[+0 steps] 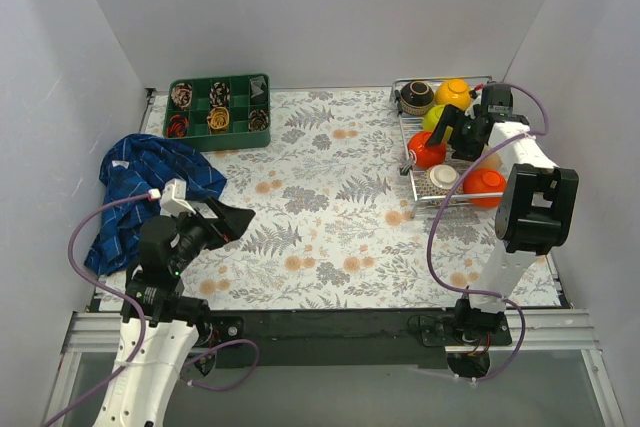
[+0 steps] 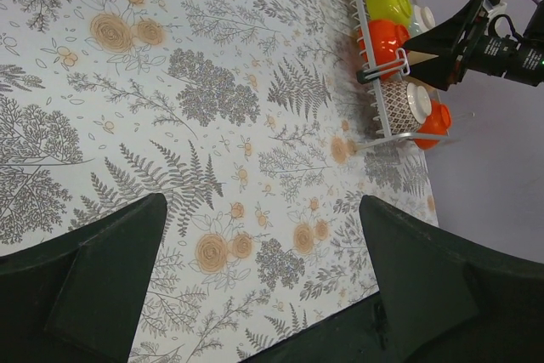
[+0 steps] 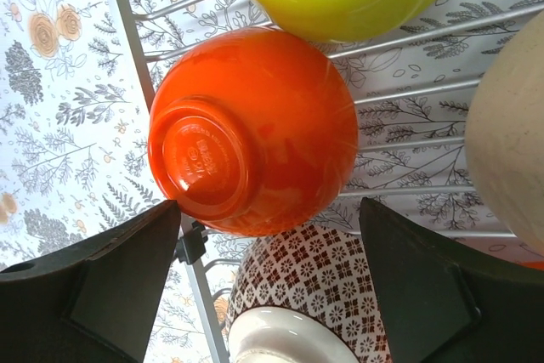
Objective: Unload the bowls from the dish rack
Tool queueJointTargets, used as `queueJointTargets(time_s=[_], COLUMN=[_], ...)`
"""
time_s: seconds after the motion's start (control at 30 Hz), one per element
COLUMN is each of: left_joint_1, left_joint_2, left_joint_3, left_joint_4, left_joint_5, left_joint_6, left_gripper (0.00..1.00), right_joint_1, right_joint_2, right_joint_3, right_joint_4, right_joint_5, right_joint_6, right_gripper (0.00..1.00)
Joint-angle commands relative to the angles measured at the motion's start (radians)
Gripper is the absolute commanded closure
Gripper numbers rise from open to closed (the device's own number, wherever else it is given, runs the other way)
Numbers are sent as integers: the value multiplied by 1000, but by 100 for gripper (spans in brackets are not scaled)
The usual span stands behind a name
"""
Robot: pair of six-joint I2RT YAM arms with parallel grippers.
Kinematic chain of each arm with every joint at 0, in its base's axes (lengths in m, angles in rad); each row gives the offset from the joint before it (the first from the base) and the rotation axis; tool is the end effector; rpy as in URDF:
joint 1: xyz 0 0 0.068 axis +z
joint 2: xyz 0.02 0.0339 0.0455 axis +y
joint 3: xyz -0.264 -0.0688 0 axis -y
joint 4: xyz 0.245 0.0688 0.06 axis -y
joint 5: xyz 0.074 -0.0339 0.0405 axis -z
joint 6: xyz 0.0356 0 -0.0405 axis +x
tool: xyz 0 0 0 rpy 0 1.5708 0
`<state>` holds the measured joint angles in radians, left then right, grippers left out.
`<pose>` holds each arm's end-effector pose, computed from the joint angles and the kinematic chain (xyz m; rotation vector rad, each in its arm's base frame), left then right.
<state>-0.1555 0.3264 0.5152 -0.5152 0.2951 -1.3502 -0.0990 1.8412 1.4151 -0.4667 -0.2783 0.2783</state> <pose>0.0988 -0.0260 0.2684 -0.9928 1.8561 -1.2534 0.4053 -0.0304 0.2370 0.3419 2.4384 0.4207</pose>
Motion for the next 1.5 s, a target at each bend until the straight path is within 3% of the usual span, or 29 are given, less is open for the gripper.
queueJointTargets(time_s=[0.0,0.27,0.57,0.93,1.03,1.47], left_joint_1=[-4,-4,-4,-4,-4,-4], left_joint_2=[22,36,39,45,49,19], left_joint_3=[2,3,5,5,6,8], left_joint_4=[10,9,7,7,6,6], left_joint_5=[-4,-5,-16,1,6,15], left_joint_6=[10,10,8,11,13,14], left_gripper=[2,2,2,2,2,2], right_joint_1=[-5,-5,-5,-4,-4,-4], right_joint_2=[7,56,76,84,76,-28], right_joint_3=[-24,-53,-108,-200,-212,-217], right_joint_4=[117,186,227,287,287,304], right_joint_5=[5,13,87,48,42,17], right_joint_6=[28,108,162,177,188,185], right_gripper=[8,10,1,2,6,42])
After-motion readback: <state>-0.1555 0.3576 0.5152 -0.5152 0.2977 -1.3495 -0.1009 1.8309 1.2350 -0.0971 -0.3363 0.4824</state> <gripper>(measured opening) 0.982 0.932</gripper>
